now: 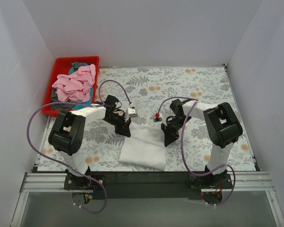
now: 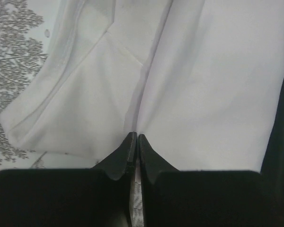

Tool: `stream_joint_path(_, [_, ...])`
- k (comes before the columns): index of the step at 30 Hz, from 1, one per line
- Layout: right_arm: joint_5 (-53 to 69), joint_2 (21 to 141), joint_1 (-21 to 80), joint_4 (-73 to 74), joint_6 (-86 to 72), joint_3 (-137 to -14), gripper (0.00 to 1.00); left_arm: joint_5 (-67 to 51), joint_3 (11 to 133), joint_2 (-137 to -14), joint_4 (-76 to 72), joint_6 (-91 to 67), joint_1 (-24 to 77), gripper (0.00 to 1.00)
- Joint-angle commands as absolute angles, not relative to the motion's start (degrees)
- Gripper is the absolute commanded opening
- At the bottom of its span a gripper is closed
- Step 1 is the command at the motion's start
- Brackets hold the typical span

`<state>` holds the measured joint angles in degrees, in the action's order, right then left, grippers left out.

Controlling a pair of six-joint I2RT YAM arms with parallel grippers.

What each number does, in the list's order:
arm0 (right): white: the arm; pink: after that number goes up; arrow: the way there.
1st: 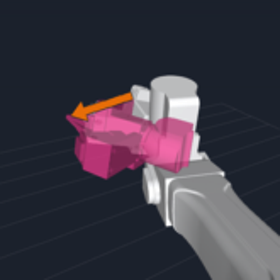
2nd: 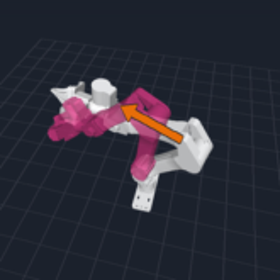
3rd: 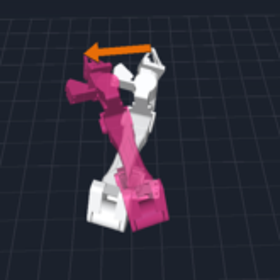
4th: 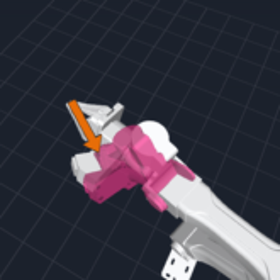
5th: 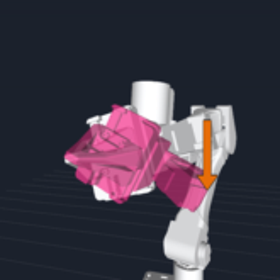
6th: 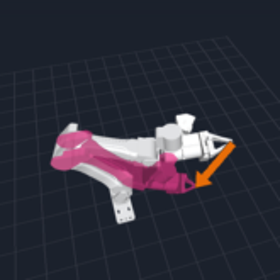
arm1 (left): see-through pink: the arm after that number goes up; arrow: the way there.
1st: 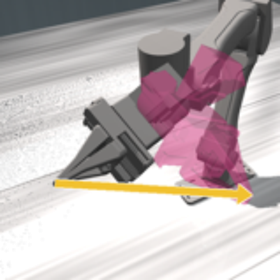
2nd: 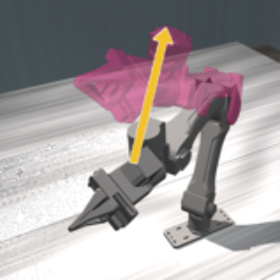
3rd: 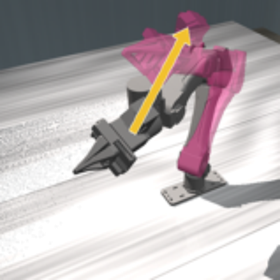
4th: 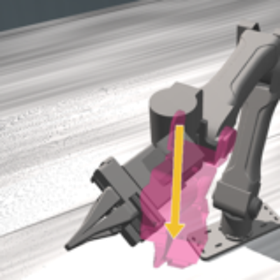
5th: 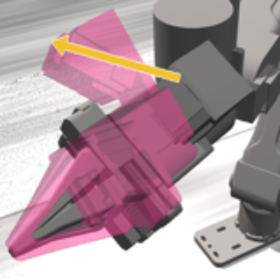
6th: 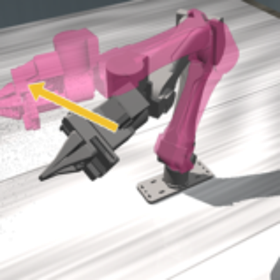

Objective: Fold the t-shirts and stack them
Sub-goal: Fold the tshirt

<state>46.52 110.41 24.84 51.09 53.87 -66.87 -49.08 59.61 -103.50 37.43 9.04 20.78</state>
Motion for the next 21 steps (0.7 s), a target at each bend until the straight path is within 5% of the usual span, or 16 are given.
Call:
stream_joint_path(1, [50.3, 102.4, 27.2, 49.4, 49.7, -58.7, 0.14, -51.3, 56.8, -95.2, 37.7, 7.9, 21.4, 0.03])
stream_joint_path(2, [50.9, 99.7, 27.2, 49.4, 48.4, -57.8, 0.36, -51.8, 56.5, -92.7, 38.1, 7.6, 21.5, 0.12])
stream_joint_path(4, [50.5, 97.0, 26.8, 49.7, 44.7, -58.1, 0.58, -53.3, 56.0, -89.2, 39.9, 7.1, 22.1, 0.23])
stream_joint_path(8, [52.6, 95.9, 23.0, 49.6, 40.0, -63.4, 0.53, -53.4, 55.6, -84.2, 37.7, 6.0, 25.5, 0.36])
stream_joint_path(13, [58.7, 101.1, 22.4, 44.0, 28.2, -70.0, 0.29, -51.0, 53.8, -83.2, 30.6, 7.0, 31.7, 0.37])
stream_joint_path(21, [61.5, 107.3, 23.7, 28.4, 6.0, -69.3, 0.20, -50.8, 53.9, -90.2, 26.5, 12.0, 36.4, 0.37])
